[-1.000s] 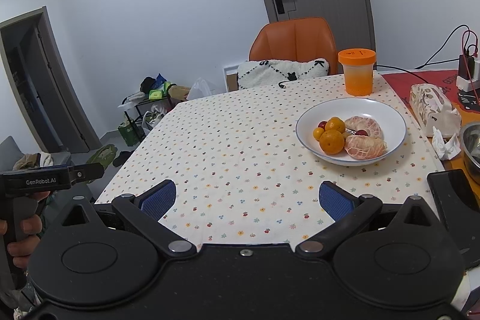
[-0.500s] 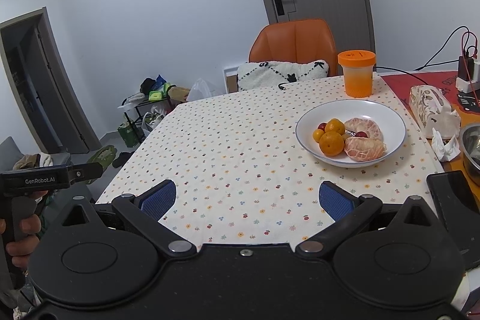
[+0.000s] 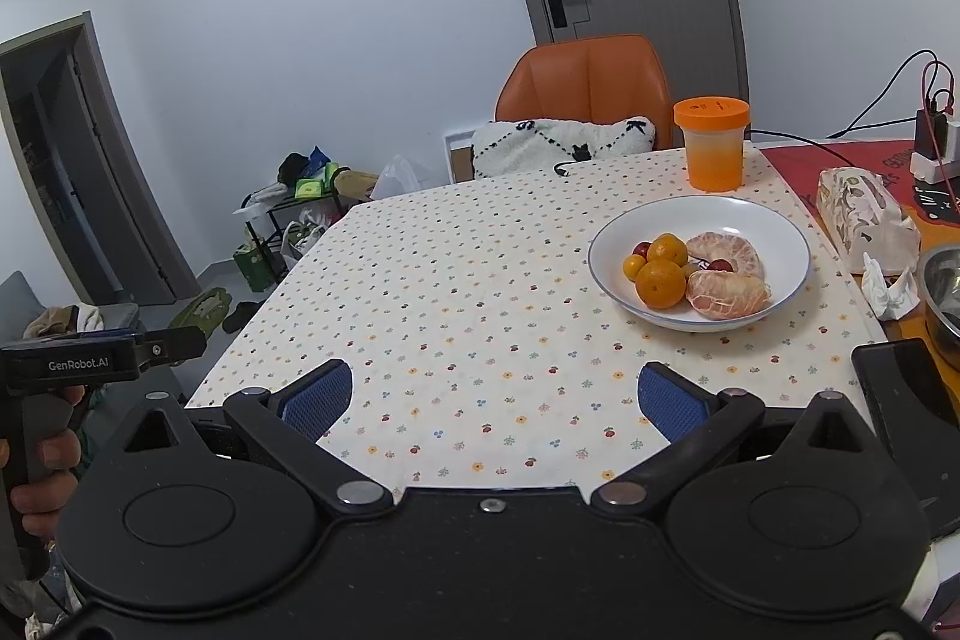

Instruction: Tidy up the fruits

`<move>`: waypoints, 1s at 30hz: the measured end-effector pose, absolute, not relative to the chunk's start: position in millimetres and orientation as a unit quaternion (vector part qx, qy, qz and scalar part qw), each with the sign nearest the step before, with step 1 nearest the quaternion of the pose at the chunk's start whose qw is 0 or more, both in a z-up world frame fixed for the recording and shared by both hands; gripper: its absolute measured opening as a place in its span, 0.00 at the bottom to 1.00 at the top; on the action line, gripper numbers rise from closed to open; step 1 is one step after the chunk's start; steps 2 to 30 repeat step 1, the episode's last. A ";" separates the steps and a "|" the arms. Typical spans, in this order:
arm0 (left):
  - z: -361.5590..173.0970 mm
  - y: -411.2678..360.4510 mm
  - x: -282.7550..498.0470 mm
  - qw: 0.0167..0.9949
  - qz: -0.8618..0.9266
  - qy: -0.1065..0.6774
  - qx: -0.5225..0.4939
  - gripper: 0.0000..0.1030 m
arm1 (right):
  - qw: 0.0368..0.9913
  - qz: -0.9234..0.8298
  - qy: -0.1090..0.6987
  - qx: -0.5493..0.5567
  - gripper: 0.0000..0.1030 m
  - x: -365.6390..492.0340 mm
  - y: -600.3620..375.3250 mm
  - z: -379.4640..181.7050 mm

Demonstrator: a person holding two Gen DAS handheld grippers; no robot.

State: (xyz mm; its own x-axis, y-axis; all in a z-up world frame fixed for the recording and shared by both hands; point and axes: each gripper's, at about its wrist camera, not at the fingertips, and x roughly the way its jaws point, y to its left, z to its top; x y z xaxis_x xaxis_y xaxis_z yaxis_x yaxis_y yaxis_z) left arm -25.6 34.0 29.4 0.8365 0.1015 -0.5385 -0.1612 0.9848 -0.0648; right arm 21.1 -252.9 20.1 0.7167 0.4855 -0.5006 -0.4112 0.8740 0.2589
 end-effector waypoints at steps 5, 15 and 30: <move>29.3 33.6 -25.4 0.957 0.068 0.278 -0.053 1.00 | 0.924 0.242 0.288 0.065 1.00 21.1 -253.3 20.0; 29.3 33.6 -25.4 0.957 0.068 0.278 -0.053 1.00 | 0.924 0.242 0.288 0.065 1.00 21.1 -253.3 20.0; 29.3 33.6 -25.4 0.957 0.068 0.278 -0.053 1.00 | 0.924 0.242 0.288 0.065 1.00 21.1 -253.3 20.0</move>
